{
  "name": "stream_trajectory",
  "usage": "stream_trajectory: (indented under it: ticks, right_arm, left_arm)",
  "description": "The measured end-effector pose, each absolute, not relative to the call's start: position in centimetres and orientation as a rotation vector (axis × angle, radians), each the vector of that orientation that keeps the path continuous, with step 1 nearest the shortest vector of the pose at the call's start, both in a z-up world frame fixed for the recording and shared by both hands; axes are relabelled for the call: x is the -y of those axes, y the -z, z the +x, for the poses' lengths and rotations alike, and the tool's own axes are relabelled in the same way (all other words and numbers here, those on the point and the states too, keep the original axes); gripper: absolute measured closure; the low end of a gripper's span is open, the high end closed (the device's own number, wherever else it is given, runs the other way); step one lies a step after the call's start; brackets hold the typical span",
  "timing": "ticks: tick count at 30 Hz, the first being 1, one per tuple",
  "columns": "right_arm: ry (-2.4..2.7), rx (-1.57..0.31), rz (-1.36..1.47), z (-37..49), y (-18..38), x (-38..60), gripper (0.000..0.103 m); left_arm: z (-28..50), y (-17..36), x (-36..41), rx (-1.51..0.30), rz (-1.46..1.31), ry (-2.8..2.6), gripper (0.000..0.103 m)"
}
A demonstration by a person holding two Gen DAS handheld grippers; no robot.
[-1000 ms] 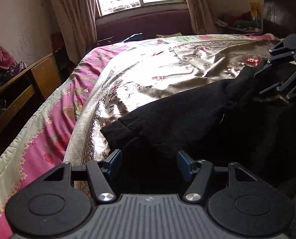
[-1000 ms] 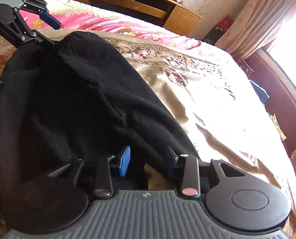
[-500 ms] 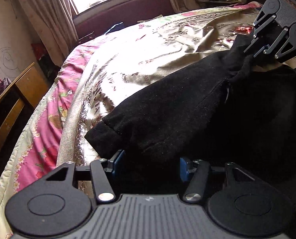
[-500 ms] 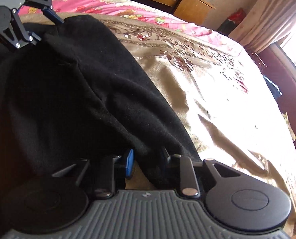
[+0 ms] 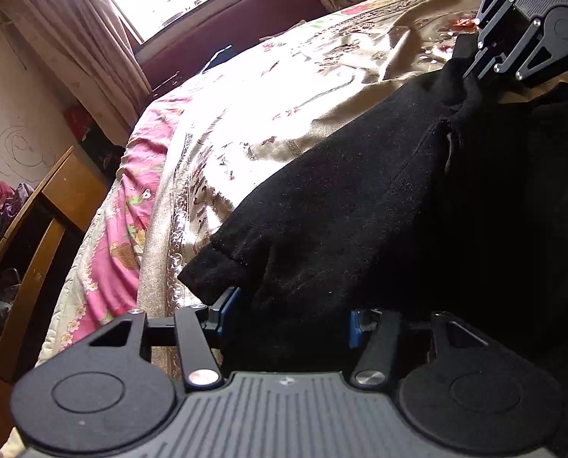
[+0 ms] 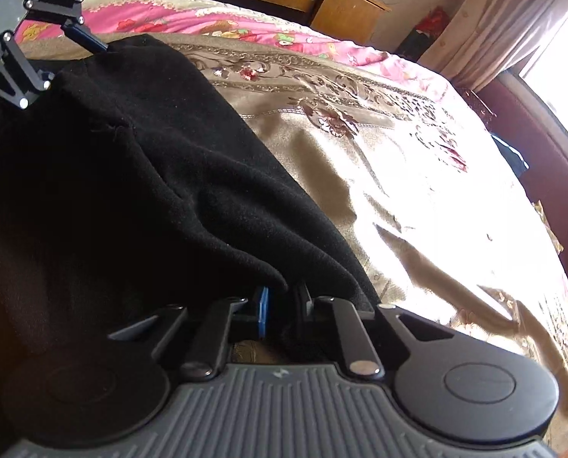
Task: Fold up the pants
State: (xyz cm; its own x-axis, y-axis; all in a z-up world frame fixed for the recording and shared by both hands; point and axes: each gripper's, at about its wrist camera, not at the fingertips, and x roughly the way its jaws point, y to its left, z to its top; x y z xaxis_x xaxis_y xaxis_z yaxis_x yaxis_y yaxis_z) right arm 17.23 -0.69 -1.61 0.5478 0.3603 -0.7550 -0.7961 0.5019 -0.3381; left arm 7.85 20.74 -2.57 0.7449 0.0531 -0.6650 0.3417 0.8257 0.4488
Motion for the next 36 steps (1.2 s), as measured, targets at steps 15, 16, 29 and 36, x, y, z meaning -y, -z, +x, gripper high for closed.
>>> stream_trajectory:
  ticks: [15,16,29,36]
  right_arm:
    - [-0.920,-0.805,-0.512,5.2,-5.0,-0.4,0.099]
    - [-0.926,-0.867,-0.510,4.3,-2.5,-1.3,0.099]
    - [-0.883,-0.908,-0.436,4.7,-2.8,-1.0,0.099]
    - [-0.847,-0.877,-0.341,6.4,-6.6,-0.1,0.099]
  left_arm:
    - [2.3,0.1,-25.9,-0.663,0.451,0.041,0.070]
    - [1.7,1.5,-26.5,-0.693,0.430,0.021,0.070]
    - [-1.9,2.9,-27.1,-0.640,0.434,0.032,0.061]
    - [-2.2,3.8,-24.2,-0.556,0.623,0.090,0.033]
